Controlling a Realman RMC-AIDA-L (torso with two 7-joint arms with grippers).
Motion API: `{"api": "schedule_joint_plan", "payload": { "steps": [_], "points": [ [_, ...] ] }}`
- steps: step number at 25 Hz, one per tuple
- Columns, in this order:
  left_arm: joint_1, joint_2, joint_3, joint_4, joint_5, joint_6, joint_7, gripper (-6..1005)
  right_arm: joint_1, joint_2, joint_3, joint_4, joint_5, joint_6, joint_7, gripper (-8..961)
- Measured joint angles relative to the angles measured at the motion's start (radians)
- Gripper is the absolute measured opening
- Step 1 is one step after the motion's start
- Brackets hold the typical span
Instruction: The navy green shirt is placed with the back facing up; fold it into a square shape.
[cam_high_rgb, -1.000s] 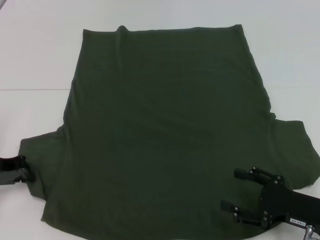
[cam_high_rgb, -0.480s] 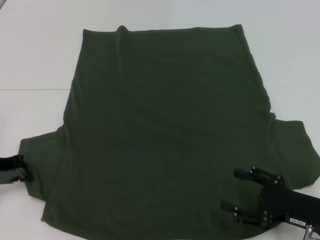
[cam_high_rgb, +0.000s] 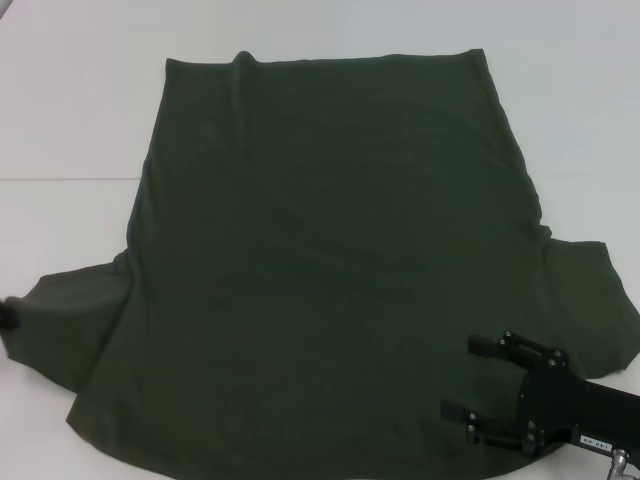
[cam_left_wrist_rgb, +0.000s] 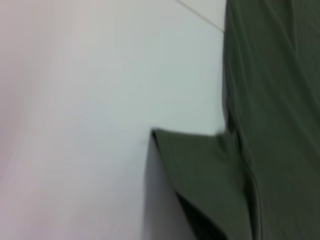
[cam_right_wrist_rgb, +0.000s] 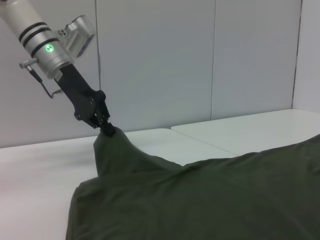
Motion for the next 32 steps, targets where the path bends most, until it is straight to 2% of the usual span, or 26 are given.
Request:
{"api": "schedule_joint_plan", "payload": {
  "steps": [6,18,22,27,30,32],
  "points": [
    [-0.006,0.022,-0.001,0.047,0.021,0.012,-0.004,27,0.001,0.001,0.000,0.000,0.000,-0.007,0.000,887],
    [-0.093,0.046,0.044,0.045,0.029,0.012,-0.023,33,0.005,0.002,-0.001,0.000,0.000,-0.013,0.000,886],
    [-0.121,0.041,0.094,0.041,0.017,0.024,-0.049,35,0.005,0.002,-0.001,0.000,0.000,-0.013,0.000,886],
    [-0.174,0.031,0.102,0.004,0.004,0.055,-0.062,37,0.006,0.002,-0.004,0.000,0.000,-0.014,0.000,886],
    [-0.211,0.016,0.110,-0.050,0.002,0.051,-0.060,39,0.006,0.002,-0.004,0.000,0.000,-0.014,0.000,886],
    [-0.234,-0.003,0.157,-0.106,0.002,0.031,-0.057,40,0.005,0.002,-0.004,0.000,0.000,-0.015,-0.001,886]
  ]
}}
